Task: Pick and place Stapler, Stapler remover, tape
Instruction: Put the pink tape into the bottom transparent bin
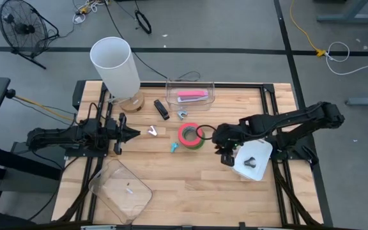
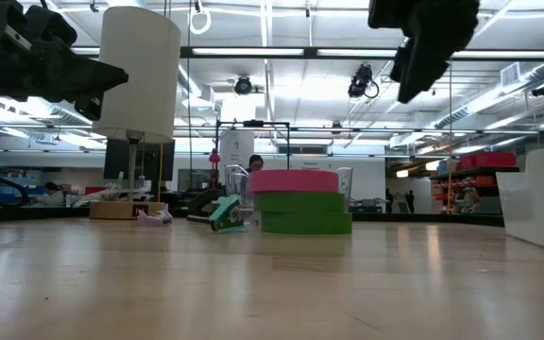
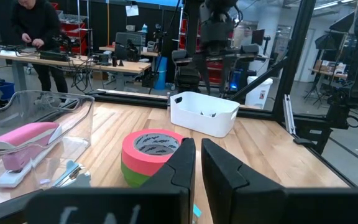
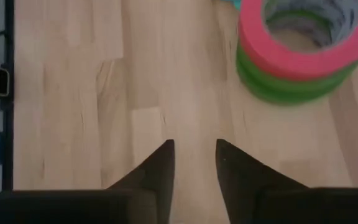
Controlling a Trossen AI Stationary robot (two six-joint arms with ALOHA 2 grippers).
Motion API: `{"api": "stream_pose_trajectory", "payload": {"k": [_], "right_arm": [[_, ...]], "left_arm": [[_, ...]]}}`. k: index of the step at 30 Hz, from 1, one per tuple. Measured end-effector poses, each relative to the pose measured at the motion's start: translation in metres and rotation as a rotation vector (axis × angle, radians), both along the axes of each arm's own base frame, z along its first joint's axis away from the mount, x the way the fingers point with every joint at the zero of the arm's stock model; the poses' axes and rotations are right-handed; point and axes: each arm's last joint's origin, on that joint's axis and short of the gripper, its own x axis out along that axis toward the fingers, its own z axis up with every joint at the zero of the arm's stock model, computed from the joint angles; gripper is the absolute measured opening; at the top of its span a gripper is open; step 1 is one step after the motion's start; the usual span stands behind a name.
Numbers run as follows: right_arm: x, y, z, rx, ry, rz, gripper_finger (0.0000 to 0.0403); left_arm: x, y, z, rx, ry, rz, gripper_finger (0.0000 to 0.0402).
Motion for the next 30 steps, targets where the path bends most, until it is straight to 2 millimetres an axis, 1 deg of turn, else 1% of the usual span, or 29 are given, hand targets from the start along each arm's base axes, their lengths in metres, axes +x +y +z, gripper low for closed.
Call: {"api": "stream_pose_trajectory", "payload": {"k": [3, 11, 16, 18, 22, 26, 30], "right_arm": [[0.004, 0.000, -0.001, -0.006, -0.016, -0.011, 0.0088], [0.009, 0.001, -0.010, -0.010, 0.021, -0.013, 0.0008], [0.010, -0.001, -0.010, 0.007, 0.029, -0.046, 0.0005], [0.010, -0.002, -0.007, 0.009, 0.032, -0.054, 0.0002], [0.013, -0.006, 0.004, 0.013, 0.014, -0.070, 0.0001], [0.016, -0.012, 0.022, 0.030, -0.013, -0.112, 0.0001], [0.025, -0.019, 0.040, 0.041, 0.003, -0.163, 0.0001]], "left_arm": [[0.000, 0.000, 0.000, 0.000, 0.000, 0.000, 0.0030], [0.000, 0.000, 0.000, 0.000, -0.001, 0.000, 0.0030], [0.000, 0.000, 0.000, 0.000, -0.001, 0.000, 0.0030], [0.000, 0.000, 0.000, 0.000, 0.000, 0.000, 0.0030], [0.000, 0.000, 0.000, 0.000, -0.001, 0.000, 0.0030], [0.000, 0.000, 0.000, 0.000, 0.000, 0.000, 0.0030], [0.000, 0.000, 0.000, 0.000, -0.001, 0.000, 0.0030]]}}
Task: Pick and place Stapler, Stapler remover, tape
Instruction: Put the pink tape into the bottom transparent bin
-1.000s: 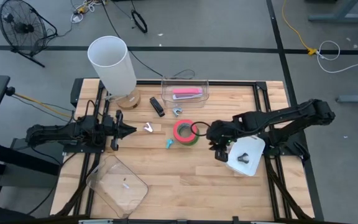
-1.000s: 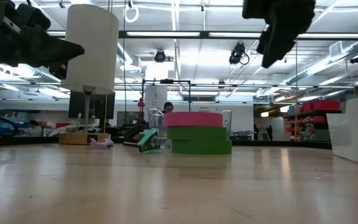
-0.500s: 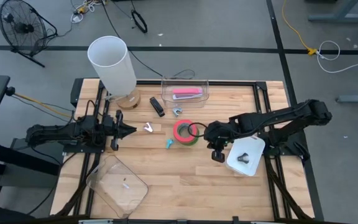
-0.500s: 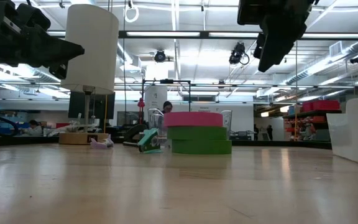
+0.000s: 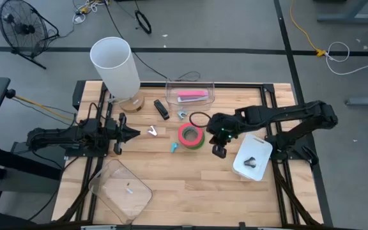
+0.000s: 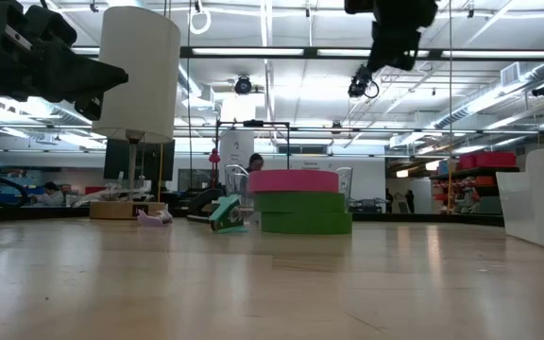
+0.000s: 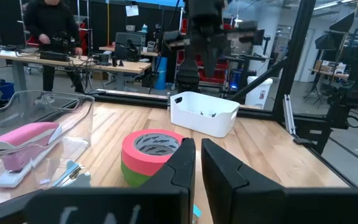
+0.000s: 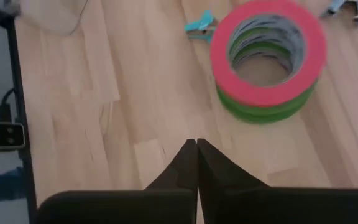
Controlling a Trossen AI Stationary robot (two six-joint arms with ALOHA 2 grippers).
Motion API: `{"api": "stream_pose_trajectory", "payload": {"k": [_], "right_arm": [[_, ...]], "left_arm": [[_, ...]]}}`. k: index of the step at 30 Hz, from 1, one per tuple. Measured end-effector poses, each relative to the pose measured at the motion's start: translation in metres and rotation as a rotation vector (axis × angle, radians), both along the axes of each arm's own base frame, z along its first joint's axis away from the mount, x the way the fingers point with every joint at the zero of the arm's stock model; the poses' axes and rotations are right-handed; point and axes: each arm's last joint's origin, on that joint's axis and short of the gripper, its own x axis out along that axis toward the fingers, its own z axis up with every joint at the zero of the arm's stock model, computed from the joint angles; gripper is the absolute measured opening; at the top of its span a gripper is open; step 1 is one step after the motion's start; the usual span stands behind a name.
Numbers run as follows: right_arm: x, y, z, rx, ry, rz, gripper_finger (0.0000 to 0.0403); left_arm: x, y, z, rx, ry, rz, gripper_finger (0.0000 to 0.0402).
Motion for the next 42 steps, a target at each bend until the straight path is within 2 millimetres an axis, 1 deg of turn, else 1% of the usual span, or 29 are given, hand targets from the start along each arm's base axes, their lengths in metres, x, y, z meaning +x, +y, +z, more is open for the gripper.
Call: {"api": "stream_pose_trajectory", "payload": {"k": [2, 6, 14, 17, 20, 27, 29, 32, 37, 42], "right_arm": [[0.007, -0.003, 0.008, 0.002, 0.004, -0.019, 0.0001], [0.023, -0.010, 0.018, 0.001, 0.014, -0.046, 0.0000], [0.061, -0.013, 0.021, -0.032, 0.022, -0.023, 0.0000], [0.074, -0.012, 0.019, -0.033, 0.021, -0.021, 0.0000], [0.083, -0.013, 0.012, -0.034, 0.033, -0.017, 0.0000], [0.093, -0.014, -0.004, -0.024, 0.078, -0.039, 0.0004], [0.094, -0.016, -0.010, -0.024, 0.107, -0.079, 0.0016], [0.095, -0.020, -0.020, -0.018, 0.173, -0.125, 0.0046], [0.095, -0.032, -0.036, 0.002, 0.292, -0.209, 0.0115], [0.095, -0.048, -0.044, 0.027, 0.339, -0.378, 0.0182]], "left_arm": [[0.000, 0.000, 0.000, 0.000, 0.001, 0.001, 0.0030], [0.000, 0.000, 0.000, 0.000, 0.000, 0.001, 0.0030], [0.000, 0.000, 0.000, 0.000, 0.000, 0.001, 0.0030], [0.000, 0.000, 0.000, 0.000, 0.000, 0.000, 0.0030], [0.000, 0.000, 0.000, 0.000, 0.000, 0.000, 0.0030], [0.000, 0.000, 0.000, 0.000, 0.001, 0.000, 0.0030], [0.000, 0.000, 0.000, 0.000, 0.000, 0.000, 0.0030], [0.000, 0.000, 0.000, 0.000, 0.000, 0.001, 0.0030], [0.000, 0.000, 0.000, 0.000, 0.000, 0.000, 0.0030], [0.000, 0.000, 0.000, 0.000, 0.001, 0.000, 0.0030]]}}
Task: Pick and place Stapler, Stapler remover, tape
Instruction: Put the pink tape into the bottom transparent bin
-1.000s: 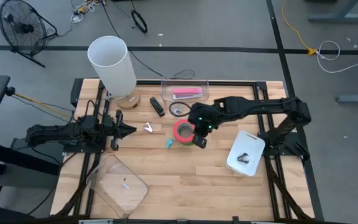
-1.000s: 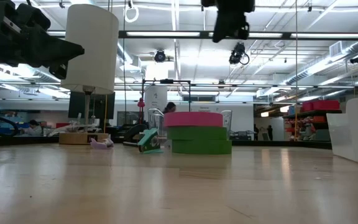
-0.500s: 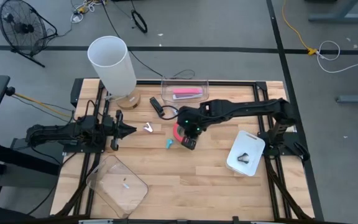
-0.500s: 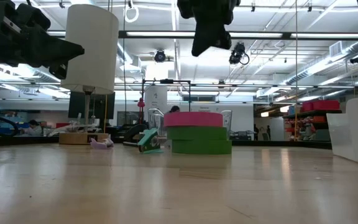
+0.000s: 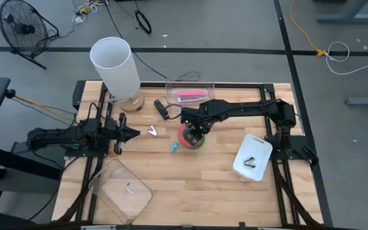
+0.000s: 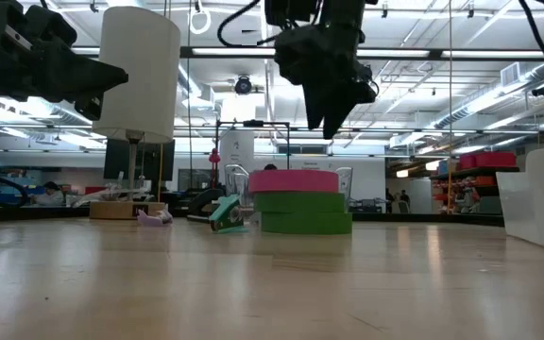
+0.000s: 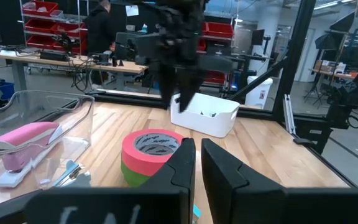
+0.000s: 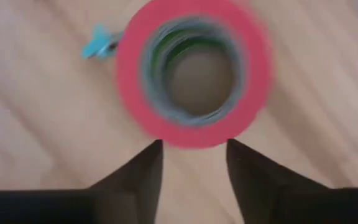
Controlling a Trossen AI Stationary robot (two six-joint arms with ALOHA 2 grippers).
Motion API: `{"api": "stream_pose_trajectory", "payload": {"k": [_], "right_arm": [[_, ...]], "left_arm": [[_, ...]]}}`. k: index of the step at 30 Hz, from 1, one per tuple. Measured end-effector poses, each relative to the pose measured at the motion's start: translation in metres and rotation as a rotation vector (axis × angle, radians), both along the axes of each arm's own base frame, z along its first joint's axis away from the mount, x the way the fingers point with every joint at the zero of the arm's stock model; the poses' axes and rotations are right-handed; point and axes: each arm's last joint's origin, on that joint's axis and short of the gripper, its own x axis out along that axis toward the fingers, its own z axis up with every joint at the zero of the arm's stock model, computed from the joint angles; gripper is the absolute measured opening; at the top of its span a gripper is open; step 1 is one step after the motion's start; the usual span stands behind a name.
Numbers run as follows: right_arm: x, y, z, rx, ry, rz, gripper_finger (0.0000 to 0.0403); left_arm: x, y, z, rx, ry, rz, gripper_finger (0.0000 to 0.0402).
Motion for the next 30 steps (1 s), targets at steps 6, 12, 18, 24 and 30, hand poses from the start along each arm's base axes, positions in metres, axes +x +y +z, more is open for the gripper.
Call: {"api": "stream_pose_trajectory", "payload": {"k": [6, 12, 18, 24, 30], "right_arm": [[-0.002, -0.019, 0.001, -0.061, 0.004, -0.044, 0.0250], [-0.002, -0.027, 0.001, -0.086, -0.004, -0.022, 0.0293], [0.000, -0.028, 0.002, -0.131, -0.021, 0.022, 0.0307], [0.003, -0.029, -0.007, -0.137, -0.055, 0.025, 0.0305], [-0.001, -0.030, -0.030, -0.177, -0.013, 0.015, 0.0304]], "left_arm": [[0.000, 0.000, 0.000, 0.000, 0.000, 0.000, 0.0030], [0.000, 0.000, 0.000, 0.000, 0.000, 0.000, 0.0030], [0.000, 0.000, 0.000, 0.000, 0.000, 0.000, 0.0030], [0.000, 0.000, 0.000, 0.000, 0.000, 0.000, 0.0030], [0.000, 0.000, 0.000, 0.000, 0.000, 0.000, 0.0030]]}}
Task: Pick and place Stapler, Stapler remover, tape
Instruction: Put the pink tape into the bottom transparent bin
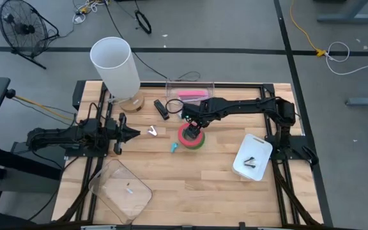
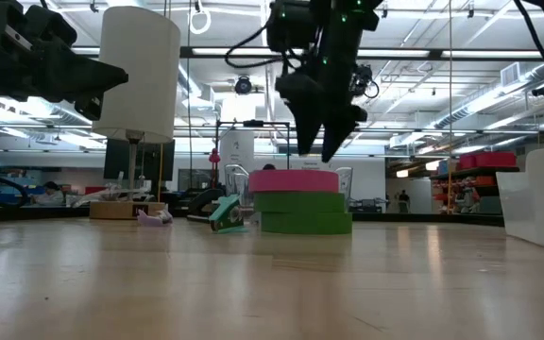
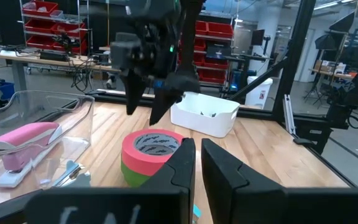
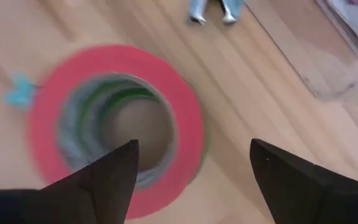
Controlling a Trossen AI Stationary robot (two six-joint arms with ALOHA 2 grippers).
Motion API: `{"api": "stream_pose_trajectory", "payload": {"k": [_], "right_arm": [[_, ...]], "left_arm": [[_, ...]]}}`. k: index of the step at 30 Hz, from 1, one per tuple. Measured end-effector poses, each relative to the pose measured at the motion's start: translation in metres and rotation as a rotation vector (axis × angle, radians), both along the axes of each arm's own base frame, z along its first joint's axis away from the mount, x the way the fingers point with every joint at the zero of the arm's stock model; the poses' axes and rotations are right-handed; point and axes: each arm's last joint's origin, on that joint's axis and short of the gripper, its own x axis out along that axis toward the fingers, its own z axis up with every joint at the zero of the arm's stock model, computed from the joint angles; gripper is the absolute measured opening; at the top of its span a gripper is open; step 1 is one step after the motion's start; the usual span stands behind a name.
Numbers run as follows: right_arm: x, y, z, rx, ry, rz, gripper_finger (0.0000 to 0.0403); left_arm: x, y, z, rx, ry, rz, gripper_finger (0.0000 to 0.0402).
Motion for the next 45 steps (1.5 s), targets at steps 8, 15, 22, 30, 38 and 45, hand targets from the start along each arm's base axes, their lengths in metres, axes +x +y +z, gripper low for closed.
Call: {"api": "stream_pose_trajectory", "payload": {"k": [8, 15, 22, 30, 38, 45], "right_arm": [[-0.002, 0.000, -0.020, -0.029, 0.002, 0.023, 0.0304], [0.003, 0.000, -0.026, -0.042, -0.053, 0.073, 0.0304], [-0.003, 0.000, -0.044, -0.071, -0.037, 0.088, 0.0302], [-0.002, 0.000, -0.045, -0.066, -0.047, 0.132, 0.0270], [-0.001, 0.001, -0.045, -0.029, -0.059, 0.149, 0.0187], [-0.001, -0.001, -0.044, -0.023, -0.064, 0.118, 0.0082]], "left_arm": [[0.000, 0.000, 0.000, 0.000, 0.000, 0.000, 0.0030], [0.000, 0.000, 0.000, 0.000, 0.000, 0.000, 0.0030], [0.000, 0.000, 0.000, 0.000, 0.000, 0.000, 0.0030], [0.000, 0.000, 0.000, 0.000, 0.000, 0.000, 0.0030], [0.000, 0.000, 0.000, 0.000, 0.000, 0.000, 0.0030], [0.000, 0.000, 0.000, 0.000, 0.000, 0.000, 0.0030]]}}
